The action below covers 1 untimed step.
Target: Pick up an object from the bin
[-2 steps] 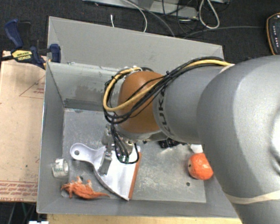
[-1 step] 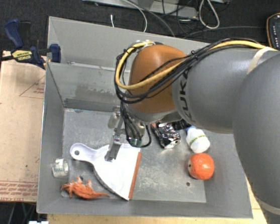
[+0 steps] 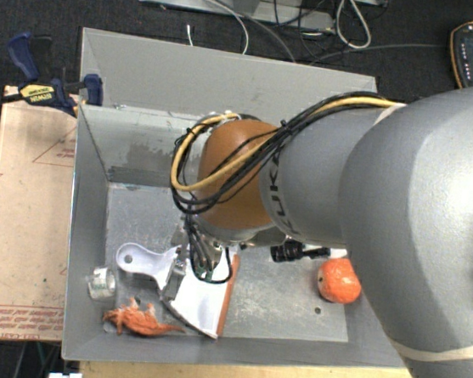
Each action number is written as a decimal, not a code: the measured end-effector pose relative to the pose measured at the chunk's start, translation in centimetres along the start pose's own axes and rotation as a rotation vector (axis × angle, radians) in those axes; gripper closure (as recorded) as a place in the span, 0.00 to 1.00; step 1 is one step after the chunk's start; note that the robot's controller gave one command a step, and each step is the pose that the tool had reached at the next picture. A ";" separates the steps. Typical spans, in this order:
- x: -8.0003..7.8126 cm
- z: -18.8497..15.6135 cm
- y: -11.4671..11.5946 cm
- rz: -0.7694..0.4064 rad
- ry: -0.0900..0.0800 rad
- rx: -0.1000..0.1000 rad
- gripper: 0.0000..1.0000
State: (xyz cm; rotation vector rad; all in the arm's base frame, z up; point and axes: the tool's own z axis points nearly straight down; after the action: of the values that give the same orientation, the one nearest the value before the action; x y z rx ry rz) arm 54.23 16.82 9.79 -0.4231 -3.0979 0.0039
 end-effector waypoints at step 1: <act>-0.3 2.6 -0.1 0.142 -0.023 -0.017 0.00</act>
Offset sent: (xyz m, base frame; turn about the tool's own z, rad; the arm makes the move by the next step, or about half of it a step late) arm -0.0291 -0.0042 -0.0279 0.3215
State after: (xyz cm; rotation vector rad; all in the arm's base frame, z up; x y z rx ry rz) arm 54.42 16.62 7.15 -0.6475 -3.0844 -0.0163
